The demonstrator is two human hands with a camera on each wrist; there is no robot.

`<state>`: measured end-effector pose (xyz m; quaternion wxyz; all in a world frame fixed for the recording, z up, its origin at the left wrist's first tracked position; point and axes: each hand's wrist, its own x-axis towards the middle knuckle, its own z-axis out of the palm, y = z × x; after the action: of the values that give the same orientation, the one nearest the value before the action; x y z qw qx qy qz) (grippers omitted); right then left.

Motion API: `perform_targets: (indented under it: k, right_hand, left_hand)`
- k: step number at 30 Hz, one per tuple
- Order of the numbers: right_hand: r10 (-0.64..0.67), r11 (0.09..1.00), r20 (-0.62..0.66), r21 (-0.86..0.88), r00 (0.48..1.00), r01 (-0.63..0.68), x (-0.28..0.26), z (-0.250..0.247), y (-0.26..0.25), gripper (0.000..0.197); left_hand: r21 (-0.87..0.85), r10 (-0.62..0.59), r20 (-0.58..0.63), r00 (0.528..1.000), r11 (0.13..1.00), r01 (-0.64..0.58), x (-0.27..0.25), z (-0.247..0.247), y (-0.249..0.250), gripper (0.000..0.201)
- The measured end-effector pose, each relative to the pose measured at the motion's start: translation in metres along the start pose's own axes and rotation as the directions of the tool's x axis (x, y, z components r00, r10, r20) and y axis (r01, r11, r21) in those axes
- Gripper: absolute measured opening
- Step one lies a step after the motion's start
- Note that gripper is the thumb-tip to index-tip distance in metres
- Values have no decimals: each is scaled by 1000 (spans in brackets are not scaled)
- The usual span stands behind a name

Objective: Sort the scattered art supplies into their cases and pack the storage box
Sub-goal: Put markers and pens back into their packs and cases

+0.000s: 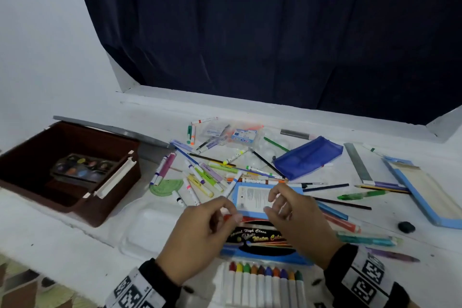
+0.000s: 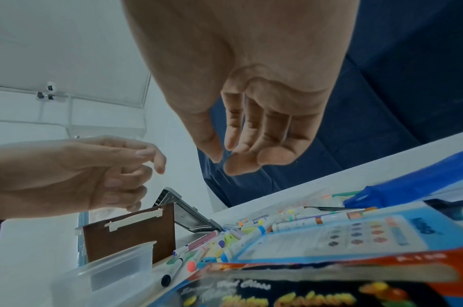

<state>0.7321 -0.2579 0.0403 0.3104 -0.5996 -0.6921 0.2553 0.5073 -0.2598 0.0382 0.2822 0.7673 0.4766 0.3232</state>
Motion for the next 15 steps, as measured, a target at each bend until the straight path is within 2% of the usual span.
perform_targets:
  k: [4,7,12,15]
  right_hand:
    - [-30,999,16,25,999,30,30,5,1,14]
    - [-57,998,53,-16,997,58,61,4,0,14]
    - [-150,950,122,-257,981,177,136,1,8,15]
    - [-183,878,143,-420,973,227,185,5,16,6]
  left_hand:
    - [-37,-26,-50,998,999,24,8,-28,-13,26]
    - [-20,-34,-50,998,999,33,20,-48,-27,22]
    - [104,4,-10,1000,995,-3,51,-79,-52,13]
    - [224,15,127,992,974,-43,78,-94,-63,17]
